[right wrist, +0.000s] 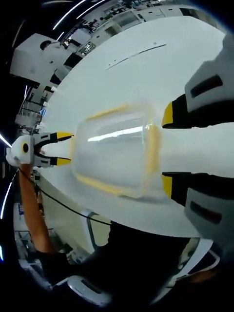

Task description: Snap each plastic latch of the storage box into its locked position after aligning the lid with the box until every specified latch is closed and the lid sits flush.

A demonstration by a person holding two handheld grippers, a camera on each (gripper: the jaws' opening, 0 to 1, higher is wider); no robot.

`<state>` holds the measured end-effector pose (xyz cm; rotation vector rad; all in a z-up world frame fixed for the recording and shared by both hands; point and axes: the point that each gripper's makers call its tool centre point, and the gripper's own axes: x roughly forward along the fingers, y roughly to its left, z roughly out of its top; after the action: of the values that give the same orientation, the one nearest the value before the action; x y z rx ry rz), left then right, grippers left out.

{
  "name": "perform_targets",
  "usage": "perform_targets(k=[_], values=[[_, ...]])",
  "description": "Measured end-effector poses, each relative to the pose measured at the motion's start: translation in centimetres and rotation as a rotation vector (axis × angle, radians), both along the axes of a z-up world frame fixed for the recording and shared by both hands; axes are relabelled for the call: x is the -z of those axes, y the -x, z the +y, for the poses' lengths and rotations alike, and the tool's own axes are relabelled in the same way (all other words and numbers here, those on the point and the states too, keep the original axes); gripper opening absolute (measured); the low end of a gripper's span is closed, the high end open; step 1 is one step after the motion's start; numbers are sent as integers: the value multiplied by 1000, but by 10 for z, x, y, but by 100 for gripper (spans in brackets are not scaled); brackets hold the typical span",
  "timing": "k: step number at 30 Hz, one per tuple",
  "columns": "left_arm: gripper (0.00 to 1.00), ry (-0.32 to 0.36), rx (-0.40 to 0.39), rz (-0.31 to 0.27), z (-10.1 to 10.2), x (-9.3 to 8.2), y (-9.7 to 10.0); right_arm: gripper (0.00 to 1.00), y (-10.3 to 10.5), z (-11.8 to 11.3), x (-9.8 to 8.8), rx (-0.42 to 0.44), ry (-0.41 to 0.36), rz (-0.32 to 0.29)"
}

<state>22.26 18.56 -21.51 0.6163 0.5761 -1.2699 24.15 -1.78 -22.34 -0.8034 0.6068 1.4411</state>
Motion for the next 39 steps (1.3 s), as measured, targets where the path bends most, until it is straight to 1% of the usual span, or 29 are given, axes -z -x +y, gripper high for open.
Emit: perform_targets(k=[4, 6, 7, 11, 14, 18, 23, 31, 33, 39], values=[[37, -4, -1, 5, 3, 0, -5, 38, 8, 9, 4, 4, -26, 14], [37, -1, -2, 5, 3, 0, -5, 38, 4, 7, 4, 18, -33, 10], [37, -1, -1, 4, 2, 0, -5, 39, 3, 9, 3, 23, -50, 13], [37, -5, -1, 6, 4, -1, -10, 40, 2, 9, 3, 29, -59, 28], [37, -7, -2, 8, 5, -1, -10, 41, 1, 9, 2, 32, -64, 26], [37, -8, -6, 5, 5, -1, -11, 38, 0, 9, 2, 24, -58, 26], [37, -7, -9, 4, 5, -1, -12, 36, -3, 8, 2, 26, -53, 23], [37, -12, -11, 5, 8, -2, -15, 36, -7, 9, 1, 26, -43, 12], [37, -16, -9, 4, 6, -1, -12, 37, -6, 9, 1, 23, -38, 7], [37, -17, -8, -2, 6, -2, -10, 39, -7, 11, 0, 16, -9, -14]])
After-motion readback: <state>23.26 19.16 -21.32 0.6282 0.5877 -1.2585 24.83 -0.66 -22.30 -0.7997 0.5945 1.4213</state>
